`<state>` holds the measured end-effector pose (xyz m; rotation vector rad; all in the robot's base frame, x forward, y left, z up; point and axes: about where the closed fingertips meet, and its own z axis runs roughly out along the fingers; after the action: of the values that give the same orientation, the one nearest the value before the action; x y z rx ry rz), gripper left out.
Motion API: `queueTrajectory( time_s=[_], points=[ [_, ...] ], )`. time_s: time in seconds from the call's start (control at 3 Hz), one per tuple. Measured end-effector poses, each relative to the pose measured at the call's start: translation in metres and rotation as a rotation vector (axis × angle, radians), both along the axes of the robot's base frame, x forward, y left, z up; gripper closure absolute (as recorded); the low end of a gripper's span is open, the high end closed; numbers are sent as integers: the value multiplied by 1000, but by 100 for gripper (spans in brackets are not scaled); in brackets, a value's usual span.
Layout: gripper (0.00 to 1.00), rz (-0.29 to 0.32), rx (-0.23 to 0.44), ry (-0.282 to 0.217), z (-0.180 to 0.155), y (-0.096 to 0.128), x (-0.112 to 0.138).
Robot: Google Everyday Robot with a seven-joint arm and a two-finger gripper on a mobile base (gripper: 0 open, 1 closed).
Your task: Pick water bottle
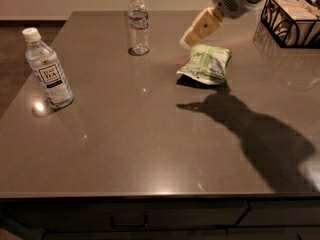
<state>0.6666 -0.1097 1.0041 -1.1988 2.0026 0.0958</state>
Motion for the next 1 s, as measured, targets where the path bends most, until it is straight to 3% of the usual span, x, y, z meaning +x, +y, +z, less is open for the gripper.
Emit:
queueTrajectory(
  time_s=[0.33,1.0],
  points=[
    [0,-31,37,27,-15,28,46],
    [0,-50,76,63,-46,92,114]
  ],
)
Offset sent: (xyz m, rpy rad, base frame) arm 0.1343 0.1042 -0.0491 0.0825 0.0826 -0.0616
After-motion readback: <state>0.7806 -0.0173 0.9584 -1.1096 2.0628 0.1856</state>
